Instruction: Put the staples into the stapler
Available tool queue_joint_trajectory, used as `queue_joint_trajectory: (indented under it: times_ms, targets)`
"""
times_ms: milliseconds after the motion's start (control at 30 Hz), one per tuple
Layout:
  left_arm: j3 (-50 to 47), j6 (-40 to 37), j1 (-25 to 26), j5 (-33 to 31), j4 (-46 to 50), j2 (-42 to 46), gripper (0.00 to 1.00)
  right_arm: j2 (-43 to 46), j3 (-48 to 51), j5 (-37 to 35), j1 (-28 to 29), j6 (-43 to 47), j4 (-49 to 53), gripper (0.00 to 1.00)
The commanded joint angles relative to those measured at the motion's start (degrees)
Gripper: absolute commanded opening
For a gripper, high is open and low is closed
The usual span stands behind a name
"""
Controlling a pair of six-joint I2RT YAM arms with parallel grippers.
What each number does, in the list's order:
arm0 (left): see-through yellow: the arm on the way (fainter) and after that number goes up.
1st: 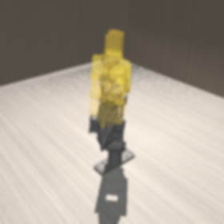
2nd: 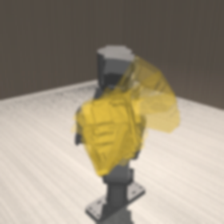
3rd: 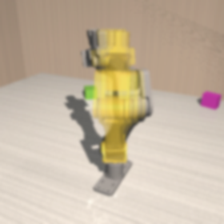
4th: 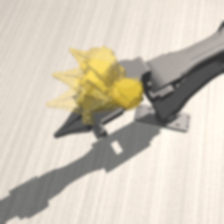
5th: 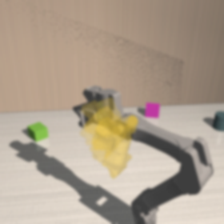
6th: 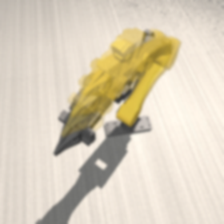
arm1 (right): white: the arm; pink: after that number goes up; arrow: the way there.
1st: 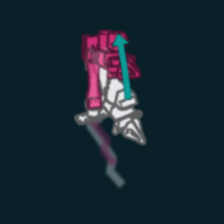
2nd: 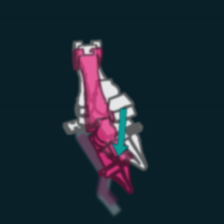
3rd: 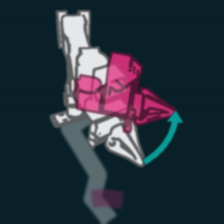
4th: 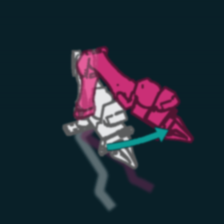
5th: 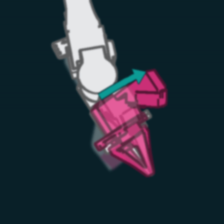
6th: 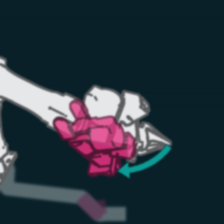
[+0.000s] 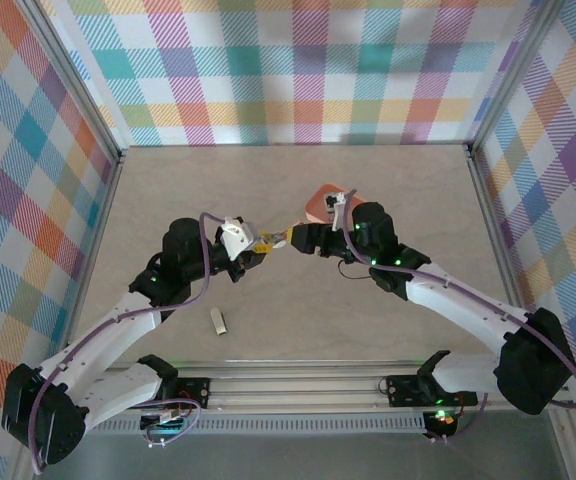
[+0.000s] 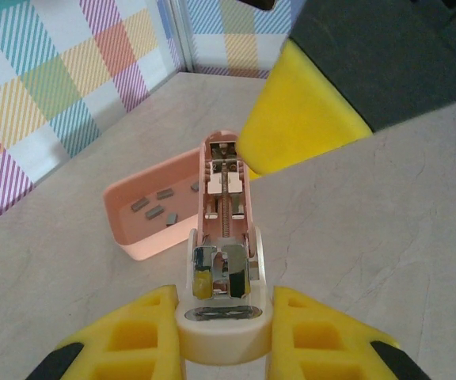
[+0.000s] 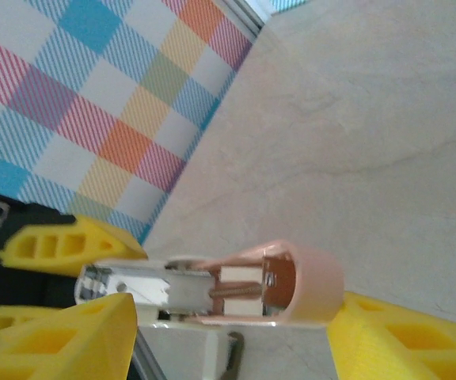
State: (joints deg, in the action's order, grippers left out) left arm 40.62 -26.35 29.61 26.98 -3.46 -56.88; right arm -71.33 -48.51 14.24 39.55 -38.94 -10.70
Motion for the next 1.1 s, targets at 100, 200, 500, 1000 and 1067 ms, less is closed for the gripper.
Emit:
queue_joint_trajectory:
  times_ms: [100,200,500,1000,1067]
  targets:
    - [0.1,2.8,1.3,1.5,-6.4,0.3,0.0,-1.4,1.9,-1.2,-0.7,-10.3,-10.1,0.62]
    - [0.0,3.0,1.7,1.0,-6.8,0.5,0.0,-1.7,2.1,-2.2,-1.0,-13.4,-10.6,0.61]
    - [0.2,2.9,1.9,1.0,-7.2,1.0,0.0,-2.3,3.2,-3.2,-1.9,-17.7,-16.7,0.42]
    - [0.4,2.9,2.0,0.2,-5.0,1.2,0.18,3.1,3.1,-8.9,-2.0,-12.4,-7.1,0.23]
    - [1.0,2.9,2.0,0.1,-4.1,1.0,0.25,3.9,2.3,-9.8,-2.0,-10.8,-4.6,0.22]
